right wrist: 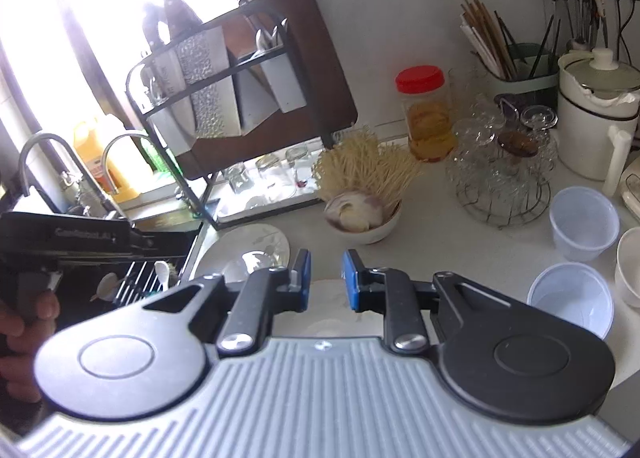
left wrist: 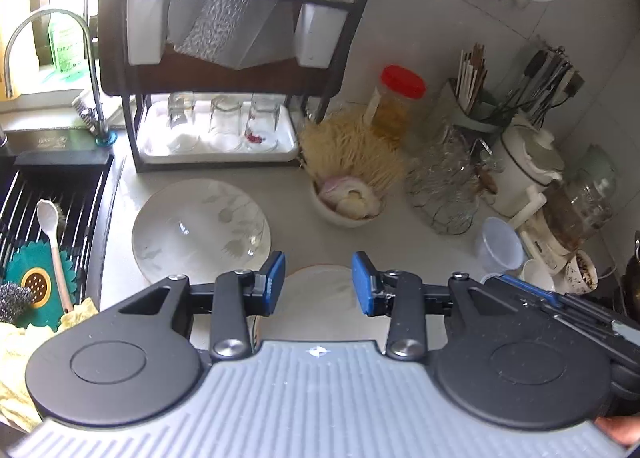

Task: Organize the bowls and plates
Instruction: 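Move both grippers to the other white leaf plate and grasp its rim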

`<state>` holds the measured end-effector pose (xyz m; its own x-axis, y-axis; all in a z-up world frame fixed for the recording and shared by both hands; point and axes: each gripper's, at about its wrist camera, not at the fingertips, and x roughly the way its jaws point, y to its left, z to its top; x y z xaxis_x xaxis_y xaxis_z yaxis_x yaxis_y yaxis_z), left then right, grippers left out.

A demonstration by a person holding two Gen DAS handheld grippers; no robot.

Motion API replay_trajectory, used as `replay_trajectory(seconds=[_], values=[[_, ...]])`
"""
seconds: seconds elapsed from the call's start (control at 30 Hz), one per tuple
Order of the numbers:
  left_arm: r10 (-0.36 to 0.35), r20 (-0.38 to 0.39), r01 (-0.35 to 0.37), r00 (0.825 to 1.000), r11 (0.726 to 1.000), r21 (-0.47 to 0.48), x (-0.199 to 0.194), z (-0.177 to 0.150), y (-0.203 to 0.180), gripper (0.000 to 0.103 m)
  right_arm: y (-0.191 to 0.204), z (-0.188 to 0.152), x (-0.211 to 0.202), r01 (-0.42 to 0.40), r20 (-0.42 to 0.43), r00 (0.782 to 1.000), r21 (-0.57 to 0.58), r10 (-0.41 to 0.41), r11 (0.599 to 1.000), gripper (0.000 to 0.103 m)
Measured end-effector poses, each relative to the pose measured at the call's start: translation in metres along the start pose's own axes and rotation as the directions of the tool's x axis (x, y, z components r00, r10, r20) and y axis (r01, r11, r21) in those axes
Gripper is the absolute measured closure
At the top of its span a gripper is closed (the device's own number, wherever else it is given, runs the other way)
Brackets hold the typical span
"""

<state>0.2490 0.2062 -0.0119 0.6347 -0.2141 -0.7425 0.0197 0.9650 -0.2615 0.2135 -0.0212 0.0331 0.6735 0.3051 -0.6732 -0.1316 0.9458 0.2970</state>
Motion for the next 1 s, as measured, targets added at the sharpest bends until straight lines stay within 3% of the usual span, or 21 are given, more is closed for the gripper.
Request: replay_trajectory(seconds=[0.4, 0.53, 0.63, 1.0], values=[[0.039, -0.029, -0.04, 0.999, 0.998, -0.046, 0.013, 0.009, 0.031, 0.06, 0.014, 0.003, 0.025, -0.014, -0.045, 0.999, 0.012, 0.015, 1.0, 0.081], [0.037, -0.003, -0.037, 0.999, 0.999, -0.028, 0.02, 0.021, 0.045, 0.06, 0.016, 0.008, 0.038, 0.003, -0.055, 0.998, 0.038, -0.001, 0.999, 0.081], [0.078, 0.016, -0.078, 0.997, 0.997, 0.024, 0.029, 0.032, 0.057, 0.06, 0.019, 0.01, 0.048, 0.02, -0.065, 0.998, 0.043, -0.017, 0.999, 0.081], [0.098, -0.008, -0.099, 0.995, 0.993, -0.067, 0.064, 0.048, 0.123, 0.06, 0.031, 0.017, 0.097, 0.033, -0.125, 0.992, 0.047, -0.026, 0.998, 0.08]])
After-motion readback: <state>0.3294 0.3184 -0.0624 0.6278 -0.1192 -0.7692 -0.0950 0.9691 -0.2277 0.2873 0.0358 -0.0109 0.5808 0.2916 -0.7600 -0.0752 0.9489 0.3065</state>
